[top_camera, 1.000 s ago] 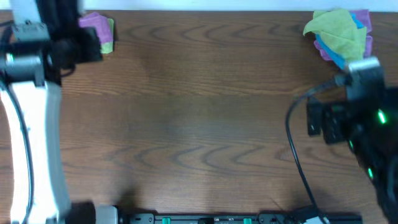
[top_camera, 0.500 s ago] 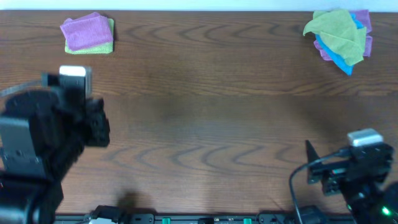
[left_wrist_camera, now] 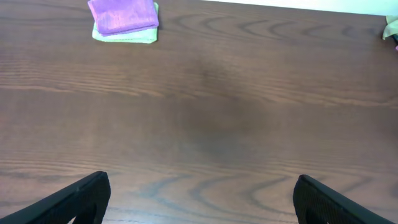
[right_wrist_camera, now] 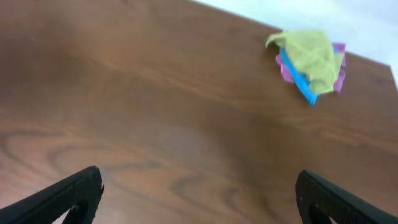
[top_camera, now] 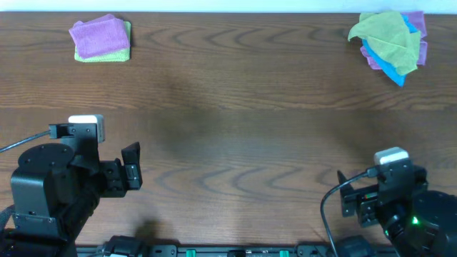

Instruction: Fold the cloth

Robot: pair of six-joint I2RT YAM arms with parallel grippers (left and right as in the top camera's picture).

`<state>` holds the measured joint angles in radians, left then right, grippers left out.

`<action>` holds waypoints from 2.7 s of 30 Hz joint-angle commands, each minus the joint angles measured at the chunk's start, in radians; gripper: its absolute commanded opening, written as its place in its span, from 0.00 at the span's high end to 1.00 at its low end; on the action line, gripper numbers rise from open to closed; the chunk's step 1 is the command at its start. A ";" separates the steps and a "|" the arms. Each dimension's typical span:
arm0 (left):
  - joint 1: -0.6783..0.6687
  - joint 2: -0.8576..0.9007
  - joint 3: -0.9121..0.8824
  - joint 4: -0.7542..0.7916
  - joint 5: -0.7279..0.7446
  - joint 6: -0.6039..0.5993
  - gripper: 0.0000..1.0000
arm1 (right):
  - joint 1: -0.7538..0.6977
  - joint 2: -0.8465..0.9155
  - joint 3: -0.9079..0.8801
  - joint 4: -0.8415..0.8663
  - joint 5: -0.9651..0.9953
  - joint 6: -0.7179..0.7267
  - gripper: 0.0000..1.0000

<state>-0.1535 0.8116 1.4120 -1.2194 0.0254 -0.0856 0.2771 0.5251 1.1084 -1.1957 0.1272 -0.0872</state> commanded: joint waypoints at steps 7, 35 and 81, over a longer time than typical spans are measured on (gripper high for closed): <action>-0.004 0.000 -0.008 -0.011 0.026 -0.008 0.05 | -0.001 -0.003 -0.007 -0.106 -0.005 0.004 0.01; 0.225 -0.513 -0.617 0.499 0.023 0.116 0.05 | -0.001 -0.003 -0.007 -0.133 -0.005 0.004 0.01; 0.227 -0.807 -1.393 1.121 0.064 0.108 0.05 | -0.001 -0.003 -0.007 -0.134 -0.005 0.004 0.01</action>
<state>0.0765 0.0143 0.0566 -0.0921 0.1097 -0.0128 0.2771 0.5251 1.1019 -1.3273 0.1246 -0.0872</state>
